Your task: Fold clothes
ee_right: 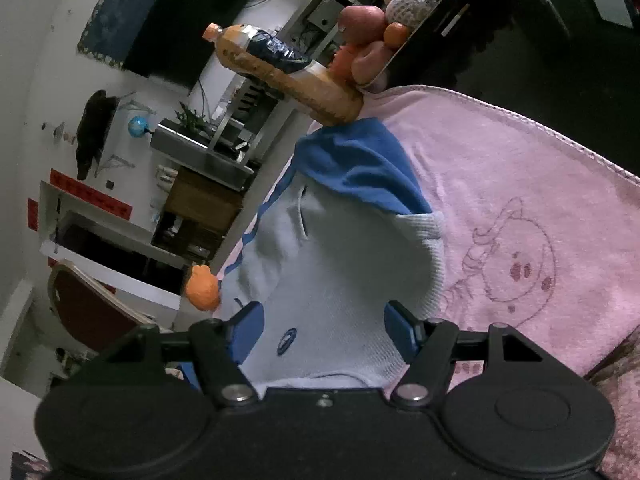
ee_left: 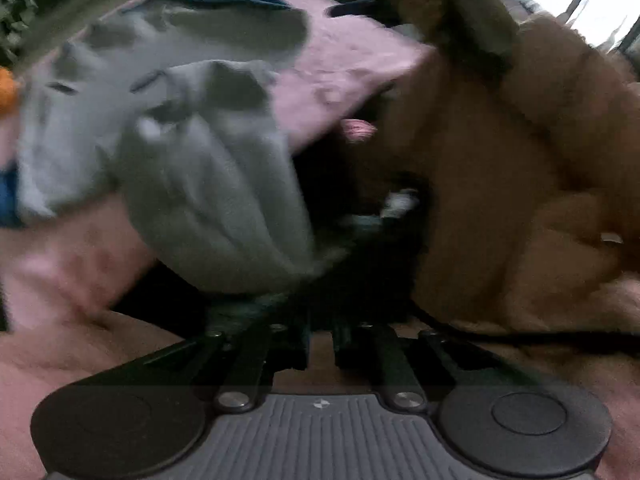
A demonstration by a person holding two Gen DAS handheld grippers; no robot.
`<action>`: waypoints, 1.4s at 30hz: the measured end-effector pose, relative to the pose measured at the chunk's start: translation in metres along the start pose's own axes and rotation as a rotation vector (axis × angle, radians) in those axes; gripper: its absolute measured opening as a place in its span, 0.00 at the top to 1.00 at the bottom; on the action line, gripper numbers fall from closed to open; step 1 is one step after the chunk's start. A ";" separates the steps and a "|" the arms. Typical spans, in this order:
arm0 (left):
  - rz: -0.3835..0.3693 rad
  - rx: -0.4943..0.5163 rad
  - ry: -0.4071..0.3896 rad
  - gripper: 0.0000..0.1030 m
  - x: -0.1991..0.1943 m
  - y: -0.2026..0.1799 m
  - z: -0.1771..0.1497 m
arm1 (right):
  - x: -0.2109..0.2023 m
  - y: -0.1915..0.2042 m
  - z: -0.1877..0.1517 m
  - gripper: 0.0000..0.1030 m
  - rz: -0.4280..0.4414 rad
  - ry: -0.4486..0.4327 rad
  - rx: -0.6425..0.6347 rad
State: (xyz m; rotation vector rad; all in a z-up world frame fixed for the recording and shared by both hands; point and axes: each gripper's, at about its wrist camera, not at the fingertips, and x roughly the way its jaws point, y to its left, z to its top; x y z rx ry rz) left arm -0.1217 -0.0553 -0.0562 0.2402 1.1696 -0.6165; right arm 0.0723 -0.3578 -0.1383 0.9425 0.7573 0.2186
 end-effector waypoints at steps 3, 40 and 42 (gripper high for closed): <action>0.059 -0.013 -0.173 0.65 -0.034 0.015 0.012 | 0.001 0.003 -0.002 0.36 -0.008 0.006 -0.030; 0.323 -0.373 -0.558 0.66 -0.030 0.196 0.139 | 0.060 0.174 -0.002 0.66 -0.114 0.169 -0.548; 0.357 -0.398 -0.592 0.63 -0.036 0.211 0.158 | 0.055 0.197 0.015 0.65 -0.073 0.102 -0.571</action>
